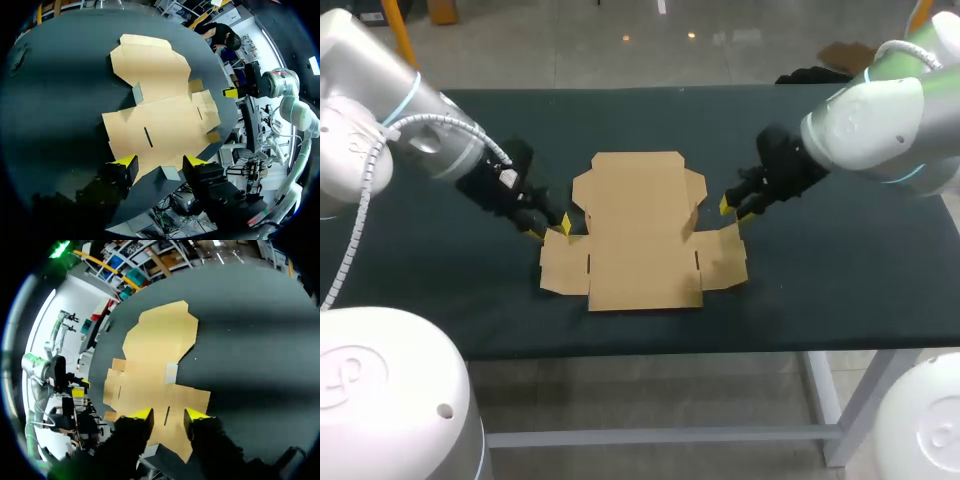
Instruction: Assemble the packaging by folding the flat box into shape, placing the metal phone stand inside, and closing the box properly
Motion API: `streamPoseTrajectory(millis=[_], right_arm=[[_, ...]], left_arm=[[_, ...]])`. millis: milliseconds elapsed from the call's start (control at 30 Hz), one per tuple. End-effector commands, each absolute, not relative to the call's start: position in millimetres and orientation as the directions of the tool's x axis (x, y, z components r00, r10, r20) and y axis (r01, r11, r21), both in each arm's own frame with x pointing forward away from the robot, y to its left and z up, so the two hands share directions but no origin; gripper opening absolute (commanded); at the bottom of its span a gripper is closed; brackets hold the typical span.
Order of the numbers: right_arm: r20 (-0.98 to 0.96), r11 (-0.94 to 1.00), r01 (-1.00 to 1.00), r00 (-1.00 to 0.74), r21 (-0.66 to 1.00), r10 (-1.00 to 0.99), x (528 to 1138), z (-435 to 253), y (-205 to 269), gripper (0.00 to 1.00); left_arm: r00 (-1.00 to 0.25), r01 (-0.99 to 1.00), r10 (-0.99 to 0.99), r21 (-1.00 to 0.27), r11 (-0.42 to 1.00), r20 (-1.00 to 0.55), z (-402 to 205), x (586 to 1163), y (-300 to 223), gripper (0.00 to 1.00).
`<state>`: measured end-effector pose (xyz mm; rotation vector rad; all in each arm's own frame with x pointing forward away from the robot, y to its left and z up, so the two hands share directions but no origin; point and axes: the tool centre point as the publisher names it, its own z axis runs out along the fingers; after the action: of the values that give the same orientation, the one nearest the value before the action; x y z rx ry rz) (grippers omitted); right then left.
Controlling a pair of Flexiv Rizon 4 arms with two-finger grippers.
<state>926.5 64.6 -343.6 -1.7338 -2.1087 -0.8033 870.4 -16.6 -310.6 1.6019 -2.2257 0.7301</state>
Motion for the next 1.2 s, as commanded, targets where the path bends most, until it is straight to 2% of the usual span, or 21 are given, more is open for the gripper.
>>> streamPoseTrajectory(millis=[33, 67, 100, 133, 533, 600, 633, 667, 1200], right_arm=[[0.758, 0.141, 0.968, -0.249, 0.207, 0.602, 940.4, -347.4, 61.1, 0.55], [0.760, 0.135, 0.968, -0.250, 0.212, 0.600, 943.5, -348.3, 60.2, 0.65], [0.764, 0.127, 0.968, -0.249, 0.216, 0.595, 946.5, -349.1, 59.6, 0.80], [0.767, 0.122, 0.969, -0.245, 0.216, 0.593, 950.0, -349.8, 59.1, 0.81], [0.826, 0.031, 0.984, -0.166, 0.177, 0.539, 992.8, -355.4, 53.2, 0.78], [0.839, -0.005, 0.988, -0.129, 0.155, 0.529, 998.7, -356.4, 51.3, 0.85], [0.843, -0.014, 0.989, -0.118, 0.147, 0.525, 1000.6, -356.6, 50.9, 0.95], [0.849, -0.029, 0.990, -0.101, 0.135, 0.518, 1002.9, -357.0, 50.3, 1.00], [0.859, -0.054, 0.991, -0.078, 0.122, 0.506, 1007.4, -357.4, 48.7, 1.00]], left_arm=[[-0.336, -0.941, -0.779, -0.213, 0.262, 0.529, -309.3, 885.1, -10.8, 1.00], [-0.337, -0.941, -0.779, -0.214, 0.261, 0.529, -308.5, 887.4, -9.8, 1.00], [-0.337, -0.941, -0.779, -0.215, 0.261, 0.529, -307.4, 890.2, -8.7, 1.00], [-0.338, -0.941, -0.778, -0.220, 0.259, 0.530, -306.2, 892.6, -7.5, 1.00], [-0.368, -0.928, -0.754, -0.269, 0.258, 0.545, -295.6, 920.7, 4.6, 1.00], [-0.370, -0.926, -0.753, -0.277, 0.255, 0.544, -294.2, 925.8, 5.4, 1.00], [-0.370, -0.926, -0.753, -0.279, 0.254, 0.544, -293.7, 927.1, 5.5, 1.00], [-0.370, -0.926, -0.752, -0.284, 0.250, 0.546, -292.9, 929.1, 5.7, 1.00], [-0.381, -0.921, -0.740, -0.297, 0.252, 0.554, -291.1, 932.6, 5.1, 1.00]])
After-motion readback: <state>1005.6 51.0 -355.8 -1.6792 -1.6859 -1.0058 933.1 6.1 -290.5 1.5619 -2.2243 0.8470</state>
